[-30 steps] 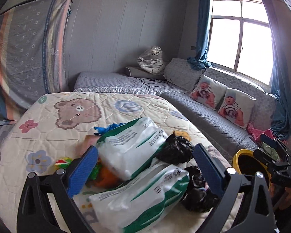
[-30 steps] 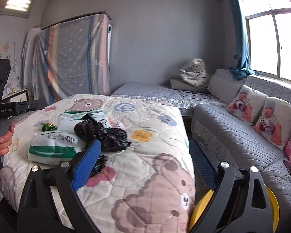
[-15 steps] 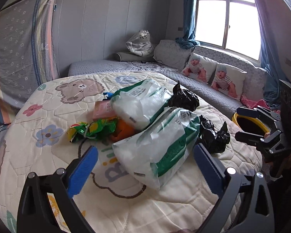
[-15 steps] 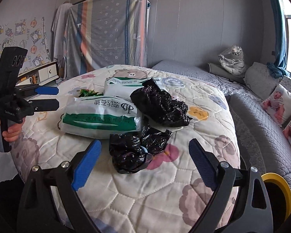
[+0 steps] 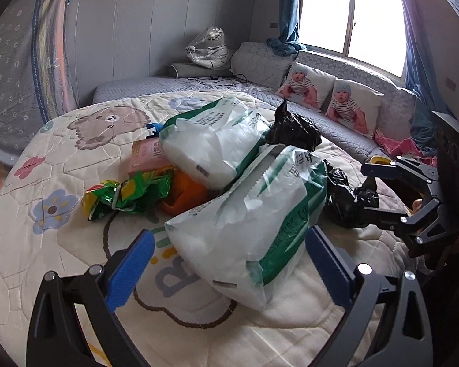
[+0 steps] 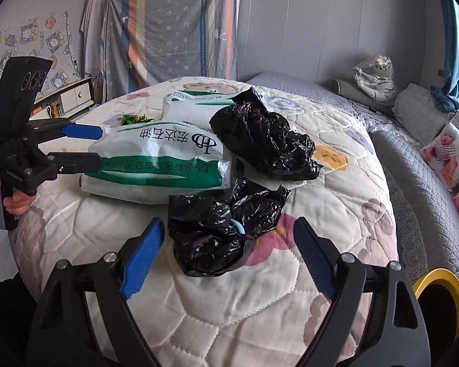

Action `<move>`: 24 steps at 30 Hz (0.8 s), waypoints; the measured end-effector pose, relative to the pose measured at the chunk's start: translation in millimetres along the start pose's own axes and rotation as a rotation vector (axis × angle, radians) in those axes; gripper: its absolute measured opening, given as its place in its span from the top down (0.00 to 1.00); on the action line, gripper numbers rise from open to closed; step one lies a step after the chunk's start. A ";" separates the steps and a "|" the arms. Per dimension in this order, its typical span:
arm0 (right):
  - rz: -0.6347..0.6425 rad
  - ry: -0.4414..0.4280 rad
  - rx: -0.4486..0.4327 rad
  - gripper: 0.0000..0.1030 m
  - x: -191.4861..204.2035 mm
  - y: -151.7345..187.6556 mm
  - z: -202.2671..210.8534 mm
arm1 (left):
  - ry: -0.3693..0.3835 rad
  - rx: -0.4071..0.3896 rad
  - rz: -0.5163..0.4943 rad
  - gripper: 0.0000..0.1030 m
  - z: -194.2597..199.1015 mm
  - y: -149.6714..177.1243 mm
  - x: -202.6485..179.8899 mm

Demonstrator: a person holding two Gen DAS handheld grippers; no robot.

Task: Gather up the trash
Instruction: 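Grasp the white-green plastic bag with the left tool while the right tool grasps a black bag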

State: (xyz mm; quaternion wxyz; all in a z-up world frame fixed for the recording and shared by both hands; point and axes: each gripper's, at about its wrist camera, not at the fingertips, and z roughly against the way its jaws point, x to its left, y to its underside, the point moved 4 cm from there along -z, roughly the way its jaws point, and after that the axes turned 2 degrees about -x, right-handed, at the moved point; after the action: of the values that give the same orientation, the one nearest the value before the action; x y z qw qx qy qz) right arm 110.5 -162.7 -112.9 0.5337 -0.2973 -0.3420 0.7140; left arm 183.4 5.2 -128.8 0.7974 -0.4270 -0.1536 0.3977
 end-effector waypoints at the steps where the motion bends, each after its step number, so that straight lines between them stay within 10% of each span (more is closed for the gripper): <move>1: 0.001 -0.001 0.006 0.20 -0.8 0.4 -1.4 | -0.003 0.008 -0.008 0.08 -3.0 0.4 -1.1; 10: -0.003 -0.006 0.056 0.30 -6.3 2.6 -20.7 | 0.017 0.080 -0.015 0.15 -27.6 0.9 0.2; 24: -0.046 -0.013 0.100 0.64 -12.7 2.8 -33.3 | 0.004 0.102 0.004 0.57 -31.4 -1.0 5.9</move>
State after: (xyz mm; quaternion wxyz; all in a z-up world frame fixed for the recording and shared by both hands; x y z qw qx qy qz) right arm 138.5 -169.8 -134.0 0.5617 -0.2576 -0.3162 0.7198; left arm 206.0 -8.2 -147.0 0.8176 -0.3869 -0.1309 0.4059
